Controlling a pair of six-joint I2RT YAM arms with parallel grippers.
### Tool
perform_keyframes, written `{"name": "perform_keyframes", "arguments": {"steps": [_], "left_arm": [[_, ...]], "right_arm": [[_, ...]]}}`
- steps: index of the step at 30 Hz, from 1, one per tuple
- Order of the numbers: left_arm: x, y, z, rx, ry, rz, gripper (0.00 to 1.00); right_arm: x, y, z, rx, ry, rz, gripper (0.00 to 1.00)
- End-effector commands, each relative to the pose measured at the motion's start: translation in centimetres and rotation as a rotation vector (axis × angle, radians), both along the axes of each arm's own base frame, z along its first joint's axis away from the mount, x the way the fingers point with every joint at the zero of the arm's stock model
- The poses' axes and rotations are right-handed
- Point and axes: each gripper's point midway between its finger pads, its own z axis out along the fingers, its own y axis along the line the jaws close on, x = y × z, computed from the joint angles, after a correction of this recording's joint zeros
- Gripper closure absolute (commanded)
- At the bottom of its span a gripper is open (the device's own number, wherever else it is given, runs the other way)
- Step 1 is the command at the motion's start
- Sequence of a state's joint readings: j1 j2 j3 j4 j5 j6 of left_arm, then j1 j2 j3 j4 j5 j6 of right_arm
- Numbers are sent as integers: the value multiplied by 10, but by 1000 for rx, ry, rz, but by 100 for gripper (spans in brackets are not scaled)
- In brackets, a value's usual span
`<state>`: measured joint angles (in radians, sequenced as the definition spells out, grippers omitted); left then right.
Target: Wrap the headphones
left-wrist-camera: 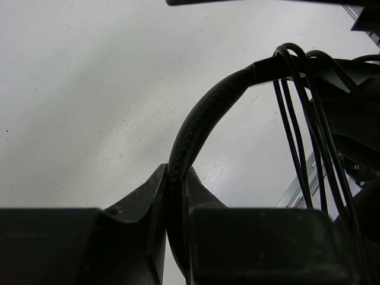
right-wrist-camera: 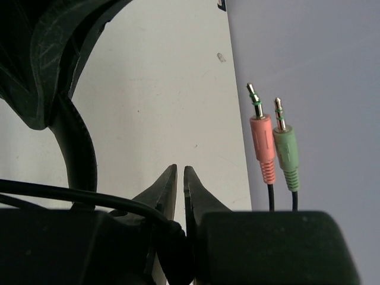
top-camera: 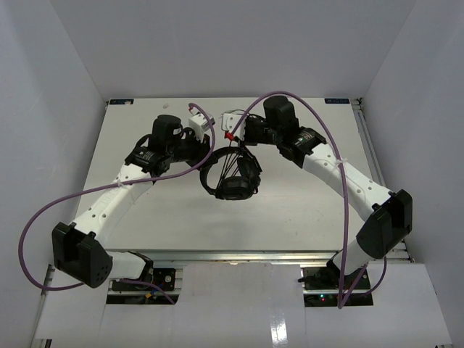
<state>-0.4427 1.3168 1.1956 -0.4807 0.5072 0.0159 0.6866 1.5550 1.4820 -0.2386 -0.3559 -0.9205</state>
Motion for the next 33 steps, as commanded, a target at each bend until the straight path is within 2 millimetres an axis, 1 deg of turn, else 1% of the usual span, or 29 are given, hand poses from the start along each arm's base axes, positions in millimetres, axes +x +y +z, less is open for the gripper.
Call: {"name": "perform_keyframes", "arguments": {"steps": [1,7,12,19,22,23,25,27,29,33], "left_arm": [[-20,-2,54,-68,-108,-59,100],[-21,-3,72,-87,-135,-62,100],[-21,-3,78,-88,-143,-63,100],[-20,-1,80,-80,-152,-52,100],[-15,5,79,-57,-165,-16,100],[-15,5,80,-58,-168,-15,100],[-11,10,82,-42,-185,17,100],[-6,14,86,-29,-204,47,100],[-2,19,88,-10,-217,77,100],[3,26,97,10,-253,117,100]], "right_arm": [[21,-16,40,124,-4,-46,85],[11,-16,29,133,51,12,81],[0,-12,27,158,100,68,81],[-4,-12,21,168,144,83,84],[-9,-13,19,184,182,98,85],[-8,-15,20,185,181,94,85],[-13,-17,16,190,204,111,84],[-18,-18,12,192,215,127,84],[-24,-19,12,203,207,143,84],[-26,-23,7,215,207,130,84]]}}
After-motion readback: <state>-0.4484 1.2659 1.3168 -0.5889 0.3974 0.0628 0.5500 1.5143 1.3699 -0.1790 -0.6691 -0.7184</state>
